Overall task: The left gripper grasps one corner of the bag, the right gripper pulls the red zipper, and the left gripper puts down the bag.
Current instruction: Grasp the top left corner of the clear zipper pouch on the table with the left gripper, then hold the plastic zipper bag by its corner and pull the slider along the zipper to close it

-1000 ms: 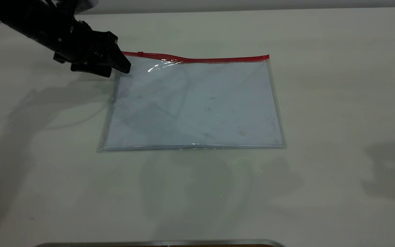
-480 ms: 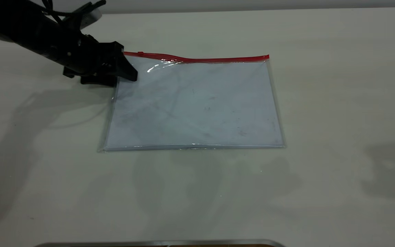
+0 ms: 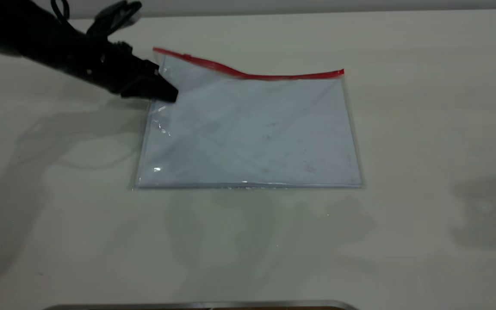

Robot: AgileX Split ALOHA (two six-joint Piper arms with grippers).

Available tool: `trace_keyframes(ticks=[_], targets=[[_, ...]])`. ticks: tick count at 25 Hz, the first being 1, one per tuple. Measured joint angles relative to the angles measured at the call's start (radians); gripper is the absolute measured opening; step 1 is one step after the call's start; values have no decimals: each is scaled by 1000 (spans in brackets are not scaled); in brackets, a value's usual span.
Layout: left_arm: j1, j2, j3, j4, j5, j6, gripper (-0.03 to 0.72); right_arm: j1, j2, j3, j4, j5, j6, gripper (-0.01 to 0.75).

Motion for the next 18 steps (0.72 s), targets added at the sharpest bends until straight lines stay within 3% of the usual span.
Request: trace_keyframes(ticks=[10,14,18], targets=[[-6,-37,-210,252,347,282,52,18,277,-95,255,-82,-404,575],[-39,-37,-245,303,426,406,52,99,415,-197,368,-111,-577,575],[-104,-37,-247,322,430,488,52,189,552,-295,465,-123,-721,575]])
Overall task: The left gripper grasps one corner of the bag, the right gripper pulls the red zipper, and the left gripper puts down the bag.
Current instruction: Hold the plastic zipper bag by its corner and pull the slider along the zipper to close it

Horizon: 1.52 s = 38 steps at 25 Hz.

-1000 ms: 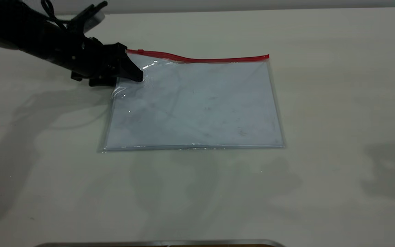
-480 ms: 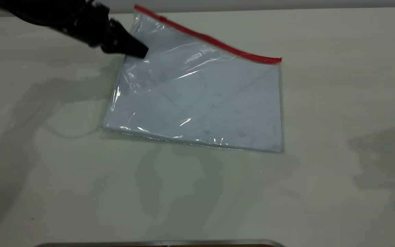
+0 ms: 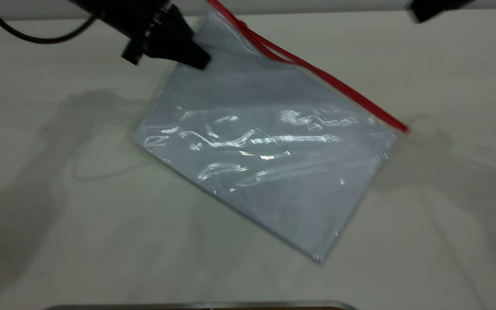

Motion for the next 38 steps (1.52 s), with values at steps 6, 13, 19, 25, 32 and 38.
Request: trace_keyframes(ticks=[6,13,19,25,32,38], targets=[[-51,0,-1,4,-5,12,52,92,173,-108,127,-12,-182,575],[-53,0,-1,5,-6,16,52,122,291,-192,277,20,-357,575],[-53,0,-1,-20,-6,16,52,122,314,-217,435,62,-496,575],[-53,0,-1,-75,-6,16,52,122,314,-217,544,107,-567,573],[-53,0,-1,-125,-5,16,52,122,315,-217,577,116,-579,465],[-53,0,-1,-136,-5,17,52,122,315,-217,635,109,-609,365]])
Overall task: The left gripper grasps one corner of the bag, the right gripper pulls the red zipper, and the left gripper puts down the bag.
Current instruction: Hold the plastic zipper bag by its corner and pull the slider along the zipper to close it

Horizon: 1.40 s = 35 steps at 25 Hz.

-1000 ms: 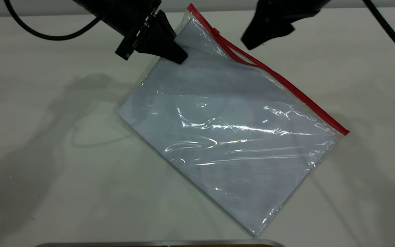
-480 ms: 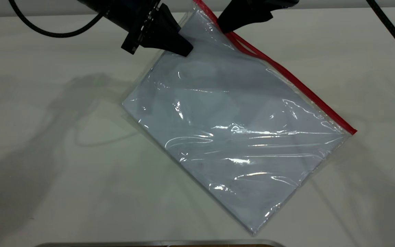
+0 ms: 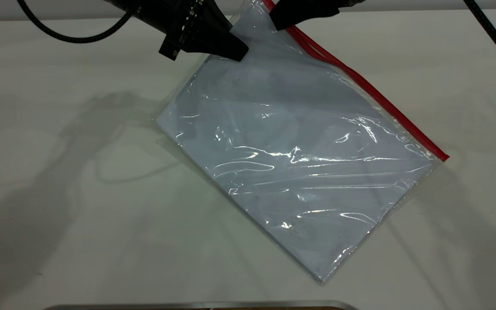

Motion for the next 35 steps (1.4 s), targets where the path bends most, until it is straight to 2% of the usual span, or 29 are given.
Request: trace_keyframes(ticks=[16,20,27,30,35], targets=[[0,0,0,-4,2,0,52,0,39,0,51,-25,-38,337],[0,0,0,-4,2,0,52,0,39,0,63,-25,-60,266],[0,0,0,-4,4,0,52,0,39,0,72,-28,-71,73],[0,0,0,-4,5,0,52,0,39,0,66,-31,-73,48],[-3,0,0,-3,5,0,52,0,39,-3,19,-46,-64,47]])
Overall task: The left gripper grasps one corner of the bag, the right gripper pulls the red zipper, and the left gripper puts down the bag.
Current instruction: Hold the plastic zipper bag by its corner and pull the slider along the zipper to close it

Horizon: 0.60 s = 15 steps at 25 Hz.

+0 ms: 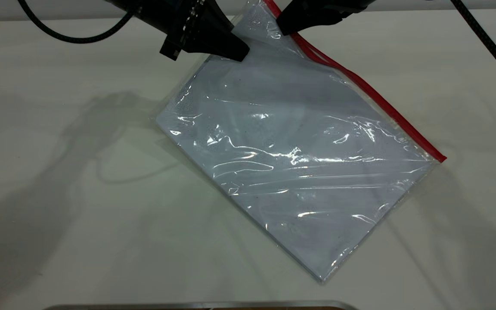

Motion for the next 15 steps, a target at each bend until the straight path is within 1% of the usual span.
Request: trace_keyframes(ticks=[11,15], targets=[[-4,0,0,-3,-3,1,52,0,0,-3,-117,-23,90,48],[-4,0,0,-5,-3,0,52,1,0,-3,-131,-42,95,51]])
